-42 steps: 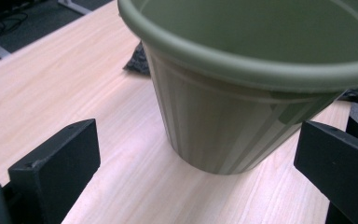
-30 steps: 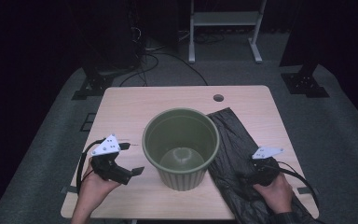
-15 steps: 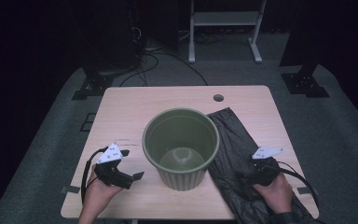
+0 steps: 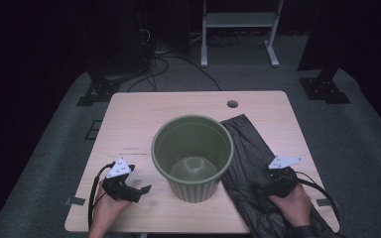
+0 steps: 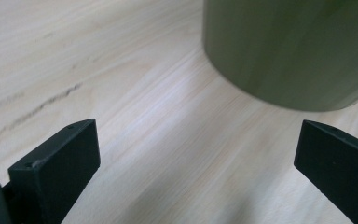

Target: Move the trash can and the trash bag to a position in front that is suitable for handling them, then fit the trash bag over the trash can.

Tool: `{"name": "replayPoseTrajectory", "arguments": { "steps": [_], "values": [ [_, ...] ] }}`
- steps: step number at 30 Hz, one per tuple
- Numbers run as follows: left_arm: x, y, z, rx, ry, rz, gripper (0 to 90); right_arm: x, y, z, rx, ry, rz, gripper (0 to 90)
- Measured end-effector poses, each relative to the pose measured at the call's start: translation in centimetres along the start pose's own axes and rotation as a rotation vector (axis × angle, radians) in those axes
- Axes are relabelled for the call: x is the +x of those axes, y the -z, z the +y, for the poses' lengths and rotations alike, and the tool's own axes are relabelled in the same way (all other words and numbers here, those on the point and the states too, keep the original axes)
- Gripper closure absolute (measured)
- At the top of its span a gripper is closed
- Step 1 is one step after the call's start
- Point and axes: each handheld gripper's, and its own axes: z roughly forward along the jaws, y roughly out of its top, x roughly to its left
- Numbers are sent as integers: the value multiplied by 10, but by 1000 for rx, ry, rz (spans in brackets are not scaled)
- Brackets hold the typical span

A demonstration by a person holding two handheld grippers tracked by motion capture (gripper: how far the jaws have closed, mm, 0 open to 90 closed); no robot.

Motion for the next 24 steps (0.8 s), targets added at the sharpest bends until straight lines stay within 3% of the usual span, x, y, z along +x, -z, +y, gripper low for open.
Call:
{"name": "replayPoseTrajectory", "arguments": {
  "steps": [2, 9, 15, 20, 24],
  "values": [
    [1, -3, -3, 23, -2, 17, 0, 0, 0, 0, 0, 0, 0, 97],
    [3, -8, -13, 61, 24, 16, 0, 0, 0, 0, 0, -1, 0, 98],
    [2, -12, -14, 114, 1, 40, 0, 0, 0, 0, 0, -1, 0, 98],
    [2, -12, -15, 116, -4, 44, 0, 0, 0, 0, -1, -1, -2, 97],
    [2, -12, -15, 118, -4, 44, 0, -2, 5, 3, -37, -12, -5, 97]
  ]
}}
